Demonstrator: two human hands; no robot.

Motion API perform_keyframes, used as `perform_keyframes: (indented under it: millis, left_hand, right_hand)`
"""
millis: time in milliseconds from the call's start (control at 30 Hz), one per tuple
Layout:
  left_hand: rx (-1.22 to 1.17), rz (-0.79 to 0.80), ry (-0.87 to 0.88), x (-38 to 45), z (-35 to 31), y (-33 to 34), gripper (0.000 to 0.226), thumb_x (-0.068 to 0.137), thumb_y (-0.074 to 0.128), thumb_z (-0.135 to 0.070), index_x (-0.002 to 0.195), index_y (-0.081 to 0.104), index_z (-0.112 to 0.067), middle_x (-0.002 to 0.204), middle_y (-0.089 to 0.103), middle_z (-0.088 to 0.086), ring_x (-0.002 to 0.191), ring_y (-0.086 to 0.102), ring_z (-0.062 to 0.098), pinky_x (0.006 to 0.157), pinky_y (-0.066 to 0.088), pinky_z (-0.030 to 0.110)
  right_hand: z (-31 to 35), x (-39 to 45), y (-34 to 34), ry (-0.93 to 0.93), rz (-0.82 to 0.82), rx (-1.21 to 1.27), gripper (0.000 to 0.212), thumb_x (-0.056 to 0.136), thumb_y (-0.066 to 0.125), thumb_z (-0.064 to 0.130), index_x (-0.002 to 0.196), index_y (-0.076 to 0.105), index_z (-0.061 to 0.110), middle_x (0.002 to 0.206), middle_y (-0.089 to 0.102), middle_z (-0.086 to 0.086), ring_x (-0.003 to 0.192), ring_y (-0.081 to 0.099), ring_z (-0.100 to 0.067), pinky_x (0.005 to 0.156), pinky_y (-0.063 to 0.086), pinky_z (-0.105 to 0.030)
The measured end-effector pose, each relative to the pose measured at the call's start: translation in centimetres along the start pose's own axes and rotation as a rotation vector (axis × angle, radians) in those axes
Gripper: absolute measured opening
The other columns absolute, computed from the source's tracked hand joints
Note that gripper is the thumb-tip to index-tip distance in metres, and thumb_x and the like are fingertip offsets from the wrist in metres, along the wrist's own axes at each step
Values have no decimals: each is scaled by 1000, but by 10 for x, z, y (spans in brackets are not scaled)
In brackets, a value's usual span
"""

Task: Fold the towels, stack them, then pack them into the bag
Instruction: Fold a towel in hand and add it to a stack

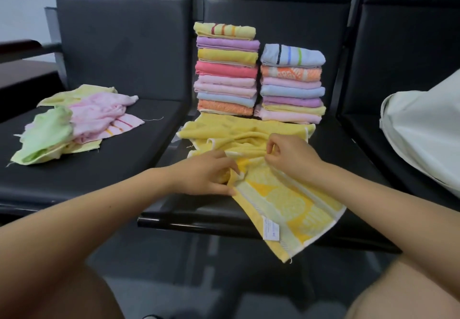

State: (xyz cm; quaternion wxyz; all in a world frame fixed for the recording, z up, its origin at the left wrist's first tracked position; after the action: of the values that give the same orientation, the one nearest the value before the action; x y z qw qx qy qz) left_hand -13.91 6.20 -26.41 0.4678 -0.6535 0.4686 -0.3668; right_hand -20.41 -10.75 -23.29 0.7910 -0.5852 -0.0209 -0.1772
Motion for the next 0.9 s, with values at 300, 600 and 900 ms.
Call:
perform_keyframes:
  millis: [300,600,900]
  left_hand:
    - [-442,-178,-157,-7,36,-4,52,55,55,-91,85,71,-51,96,69,-21,96,63,0,91,45,17]
    - [-522,-153,-291,5,45,-11,22,99,51,-29,92,66,-13,87,59,-5,86,53,8,81,41,26]
    - [-55,-405,-305,37,35,-73,23,92,57,-45,81,60,-25,70,53,-10,70,50,7,65,39,31]
  right_hand:
    - [66,-54,37,-182,350,-182,51,80,54,72,82,45,22,84,50,9,73,47,-12,61,38,-31]
    - [54,-36,29,-106,299,-174,10,93,46,19,87,42,13,77,45,1,77,48,-24,63,38,-35]
    - [1,11,-20,239,149,95,44,93,52,47,104,62,6,96,62,-10,91,59,-26,82,49,-39]
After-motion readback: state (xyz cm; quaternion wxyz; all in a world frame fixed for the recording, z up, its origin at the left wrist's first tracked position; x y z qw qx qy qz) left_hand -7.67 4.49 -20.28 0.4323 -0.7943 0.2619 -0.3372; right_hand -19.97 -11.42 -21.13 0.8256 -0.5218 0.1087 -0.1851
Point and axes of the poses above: each hand's wrist, its own x-axis towards the middle knuckle, its own y-axis out of the palm, z = x × y, the point moved 7 cm from there along x, towards the middle knuckle
